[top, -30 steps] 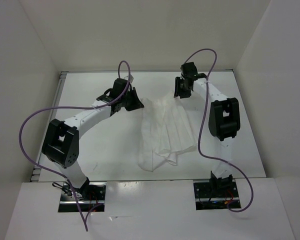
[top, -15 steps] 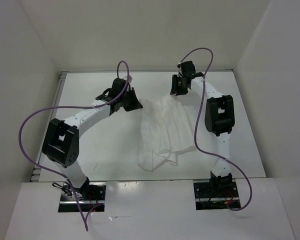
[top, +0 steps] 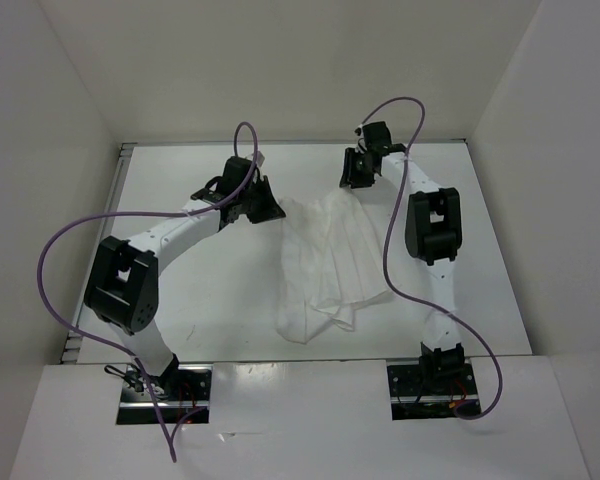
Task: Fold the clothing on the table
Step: Flatten the skirt out
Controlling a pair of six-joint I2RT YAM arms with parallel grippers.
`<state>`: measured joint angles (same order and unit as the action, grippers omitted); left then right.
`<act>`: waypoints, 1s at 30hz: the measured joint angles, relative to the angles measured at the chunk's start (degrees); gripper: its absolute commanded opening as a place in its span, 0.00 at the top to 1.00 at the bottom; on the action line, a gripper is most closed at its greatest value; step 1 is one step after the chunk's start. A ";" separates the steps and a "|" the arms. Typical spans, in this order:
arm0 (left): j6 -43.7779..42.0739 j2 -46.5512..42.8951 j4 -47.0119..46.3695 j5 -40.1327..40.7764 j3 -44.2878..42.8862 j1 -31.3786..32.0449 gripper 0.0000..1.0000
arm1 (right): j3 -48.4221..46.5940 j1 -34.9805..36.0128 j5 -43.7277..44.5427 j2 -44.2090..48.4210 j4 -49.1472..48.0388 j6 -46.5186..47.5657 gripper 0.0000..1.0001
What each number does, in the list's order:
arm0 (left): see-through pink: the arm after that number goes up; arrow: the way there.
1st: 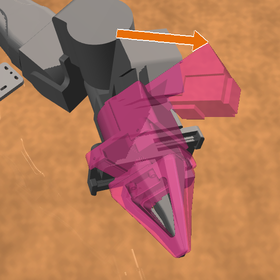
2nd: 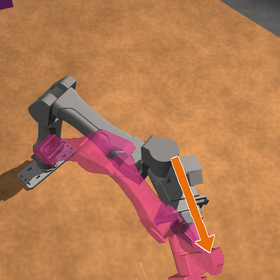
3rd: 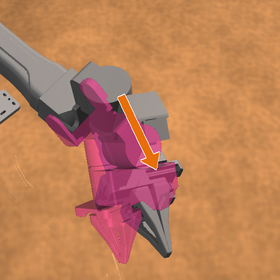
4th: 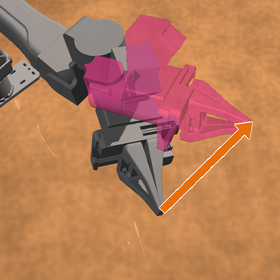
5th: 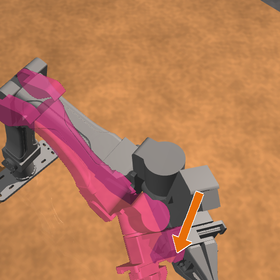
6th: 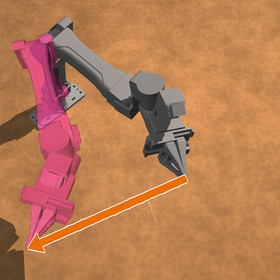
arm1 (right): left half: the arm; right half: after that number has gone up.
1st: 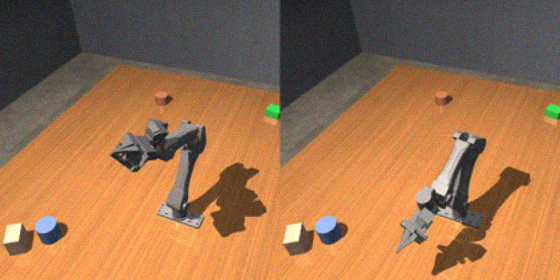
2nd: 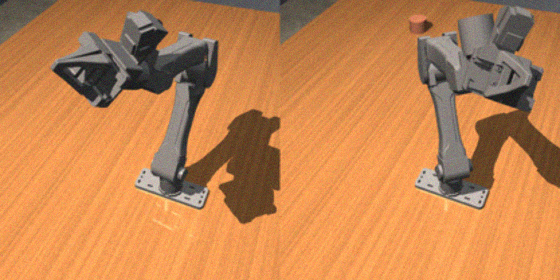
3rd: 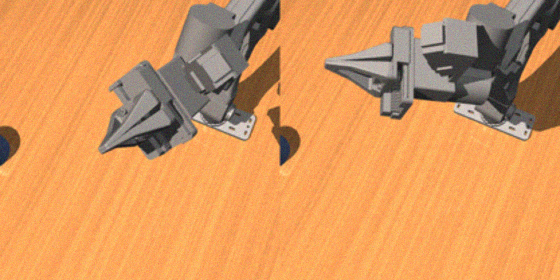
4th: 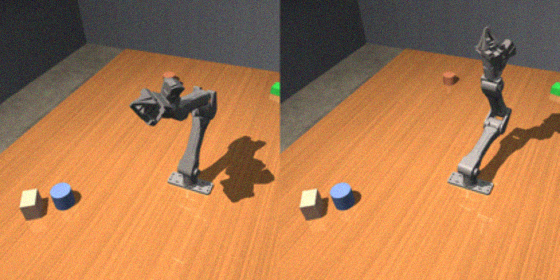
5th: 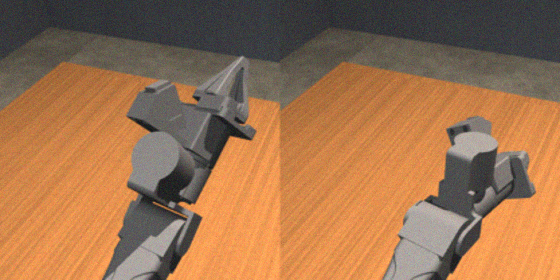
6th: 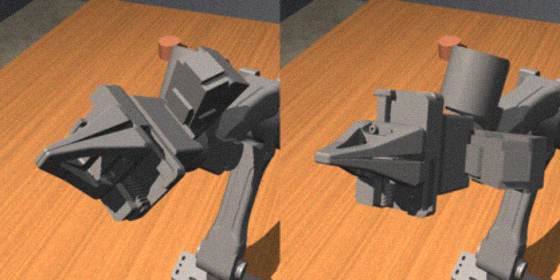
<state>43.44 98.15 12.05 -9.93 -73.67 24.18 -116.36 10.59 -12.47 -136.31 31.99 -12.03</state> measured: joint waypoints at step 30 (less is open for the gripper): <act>-4.46 -9.29 3.26 -15.10 -12.09 -16.11 1.00 | 3.48 -5.62 -10.29 34.51 5.35 -1.14 1.00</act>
<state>38.98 88.86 15.31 -25.04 -85.76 8.08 -112.88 4.97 -22.76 -101.80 37.34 -13.17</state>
